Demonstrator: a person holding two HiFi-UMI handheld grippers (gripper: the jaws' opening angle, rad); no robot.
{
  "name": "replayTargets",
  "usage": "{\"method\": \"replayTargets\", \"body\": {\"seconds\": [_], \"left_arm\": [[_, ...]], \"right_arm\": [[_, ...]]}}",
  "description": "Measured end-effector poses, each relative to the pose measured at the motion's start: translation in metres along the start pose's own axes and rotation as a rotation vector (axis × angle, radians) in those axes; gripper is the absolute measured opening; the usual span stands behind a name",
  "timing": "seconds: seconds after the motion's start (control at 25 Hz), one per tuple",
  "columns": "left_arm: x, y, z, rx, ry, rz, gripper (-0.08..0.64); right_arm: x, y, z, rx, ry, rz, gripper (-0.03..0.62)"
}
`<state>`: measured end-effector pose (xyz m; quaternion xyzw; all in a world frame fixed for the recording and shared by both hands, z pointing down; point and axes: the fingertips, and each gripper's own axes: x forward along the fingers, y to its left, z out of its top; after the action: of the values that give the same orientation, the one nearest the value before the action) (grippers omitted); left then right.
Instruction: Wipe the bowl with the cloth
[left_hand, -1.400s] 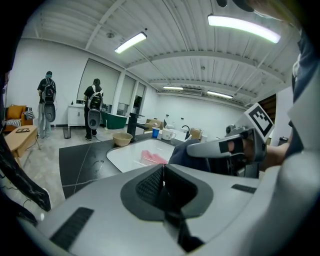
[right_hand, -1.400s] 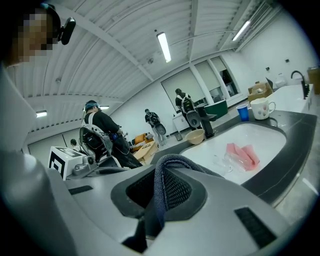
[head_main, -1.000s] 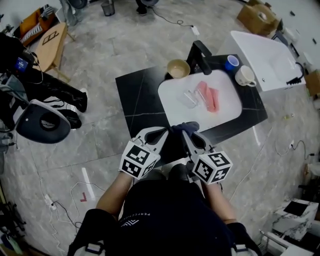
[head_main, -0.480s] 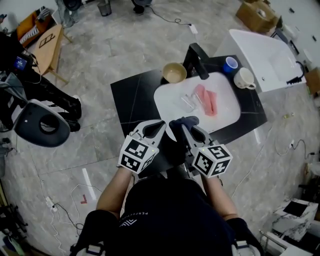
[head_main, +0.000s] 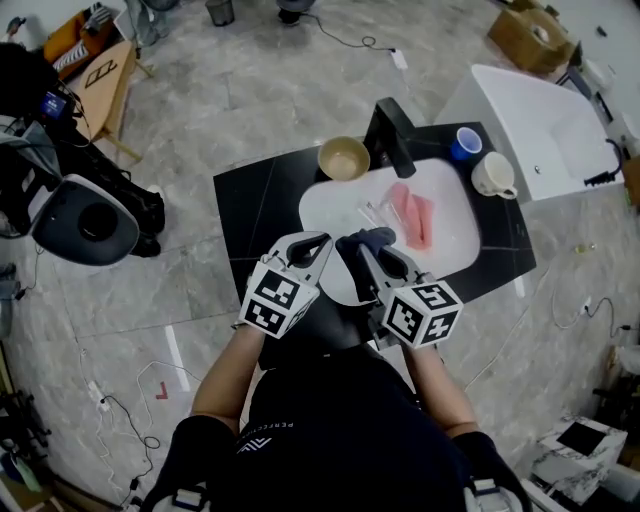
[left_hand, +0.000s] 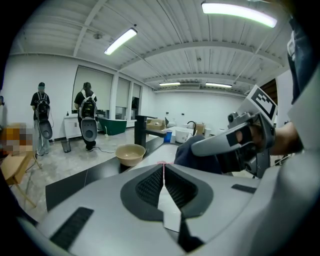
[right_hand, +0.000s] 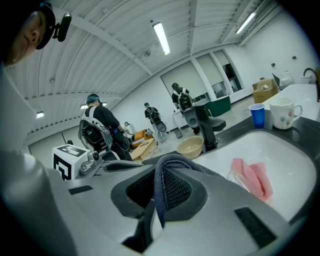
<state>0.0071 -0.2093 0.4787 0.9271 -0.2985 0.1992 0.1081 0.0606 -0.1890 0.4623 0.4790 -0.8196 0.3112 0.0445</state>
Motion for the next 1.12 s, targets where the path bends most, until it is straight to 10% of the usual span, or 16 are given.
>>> {"method": "replayTargets", "body": {"seconds": [0.72, 1.12], "left_arm": [[0.073, 0.052, 0.007, 0.032, 0.118, 0.167, 0.012], [0.1, 0.076, 0.006, 0.258, 0.242, 0.222, 0.109]], "right_arm": [[0.038, -0.055, 0.004, 0.021, 0.111, 0.095, 0.048], [0.056, -0.067, -0.004, 0.039, 0.17, 0.145, 0.048]]}}
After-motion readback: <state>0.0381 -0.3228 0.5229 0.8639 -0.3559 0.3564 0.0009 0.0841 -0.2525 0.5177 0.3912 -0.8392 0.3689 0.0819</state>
